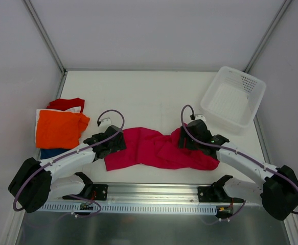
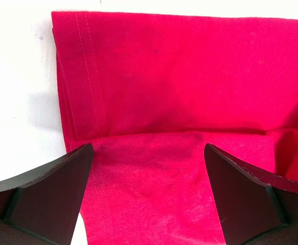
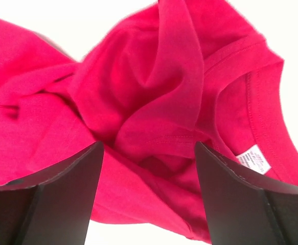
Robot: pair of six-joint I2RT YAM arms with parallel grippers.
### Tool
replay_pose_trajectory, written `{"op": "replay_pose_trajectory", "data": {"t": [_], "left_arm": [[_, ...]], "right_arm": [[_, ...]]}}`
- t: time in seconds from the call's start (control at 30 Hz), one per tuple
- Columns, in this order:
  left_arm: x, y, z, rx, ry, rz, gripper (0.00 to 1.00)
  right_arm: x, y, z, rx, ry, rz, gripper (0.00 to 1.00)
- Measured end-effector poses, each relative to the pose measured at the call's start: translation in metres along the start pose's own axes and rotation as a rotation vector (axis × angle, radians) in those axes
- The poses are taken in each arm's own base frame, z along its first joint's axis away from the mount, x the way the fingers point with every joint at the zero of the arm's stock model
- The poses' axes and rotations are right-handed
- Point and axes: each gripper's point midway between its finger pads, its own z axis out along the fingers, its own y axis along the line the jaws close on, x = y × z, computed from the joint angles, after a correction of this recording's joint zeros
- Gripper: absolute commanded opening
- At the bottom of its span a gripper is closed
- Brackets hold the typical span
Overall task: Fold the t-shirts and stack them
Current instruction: Flatten the tshirt out
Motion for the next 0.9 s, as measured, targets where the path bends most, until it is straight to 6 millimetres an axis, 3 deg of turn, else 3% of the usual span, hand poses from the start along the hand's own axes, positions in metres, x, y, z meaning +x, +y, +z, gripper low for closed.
{"op": "replay_pose_trajectory", "data": {"t": [0.23, 0.33, 0.43, 0.53, 0.57, 0.6, 0.77, 0.9], "left_arm": [[-0.005, -0.002, -0.004, 0.017, -0.018, -0.011, 0.93], [-0.009, -0.004, -0.007, 0.031, -0.036, -0.021, 0.93], [-0.013, -0.002, -0.009, 0.032, -0.054, -0.028, 0.93], [-0.012, -0.001, -0.009, 0.026, -0.057, -0.027, 0.93], [-0.012, 0.0, -0.009, 0.025, -0.056, -0.026, 0.93], [-0.012, 0.0, -0.009, 0.025, -0.056, -0.026, 0.93], [-0.01, 0.001, -0.007, 0.017, -0.049, -0.022, 0.93], [-0.007, 0.002, -0.005, 0.008, -0.04, -0.015, 0.93]], "right_arm": [[0.034, -0.01, 0.024, 0.055, 0.124, -0.001, 0.72], [0.039, -0.011, 0.029, 0.065, 0.142, 0.003, 0.68], [0.039, -0.011, 0.029, 0.065, 0.14, 0.01, 0.57], [0.038, -0.012, 0.028, 0.071, 0.136, 0.01, 0.37], [0.038, -0.013, 0.028, 0.075, 0.136, 0.005, 0.12], [0.038, -0.015, 0.026, 0.083, 0.137, -0.002, 0.03], [0.026, -0.013, 0.011, 0.109, 0.109, -0.032, 0.0], [-0.008, 0.004, -0.012, 0.087, 0.024, -0.075, 0.0]]}}
